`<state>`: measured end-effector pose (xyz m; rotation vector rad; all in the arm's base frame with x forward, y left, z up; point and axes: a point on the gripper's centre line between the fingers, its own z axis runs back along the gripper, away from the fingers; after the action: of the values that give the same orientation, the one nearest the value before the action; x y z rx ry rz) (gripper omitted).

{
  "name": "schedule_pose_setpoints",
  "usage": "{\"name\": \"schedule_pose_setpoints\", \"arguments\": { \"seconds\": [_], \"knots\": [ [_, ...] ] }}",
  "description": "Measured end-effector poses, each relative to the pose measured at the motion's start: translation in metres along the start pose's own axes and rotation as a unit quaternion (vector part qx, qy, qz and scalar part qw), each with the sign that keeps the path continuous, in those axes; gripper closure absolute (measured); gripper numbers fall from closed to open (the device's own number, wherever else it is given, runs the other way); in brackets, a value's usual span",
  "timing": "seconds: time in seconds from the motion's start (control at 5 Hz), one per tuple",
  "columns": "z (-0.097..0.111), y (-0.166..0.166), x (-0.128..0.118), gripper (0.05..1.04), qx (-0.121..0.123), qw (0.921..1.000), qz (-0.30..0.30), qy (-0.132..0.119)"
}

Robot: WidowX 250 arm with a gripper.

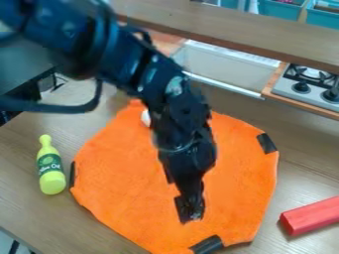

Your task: Fold the cloth from bottom right to top left

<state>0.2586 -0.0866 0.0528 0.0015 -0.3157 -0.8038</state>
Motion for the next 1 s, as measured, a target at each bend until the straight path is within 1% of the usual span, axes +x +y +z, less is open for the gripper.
{"name": "schedule_pose_setpoints", "arguments": {
  "seconds": [0.2,0.4,0.6,0.8,1.0],
  "knots": [
    [-0.006,-0.004,-0.007,0.083,0.005,0.9999,-0.004,-0.01],
    [-0.01,-0.009,-0.005,0.083,-0.001,0.9994,-0.006,-0.035],
    [-0.016,-0.019,0.001,0.083,-0.004,0.9976,-0.019,-0.066],
    [-0.025,-0.03,0.009,0.083,-0.011,0.9963,-0.026,-0.081],
    [-0.04,-0.039,0.008,0.083,-0.007,0.9971,-0.037,-0.066]
  ]
}}
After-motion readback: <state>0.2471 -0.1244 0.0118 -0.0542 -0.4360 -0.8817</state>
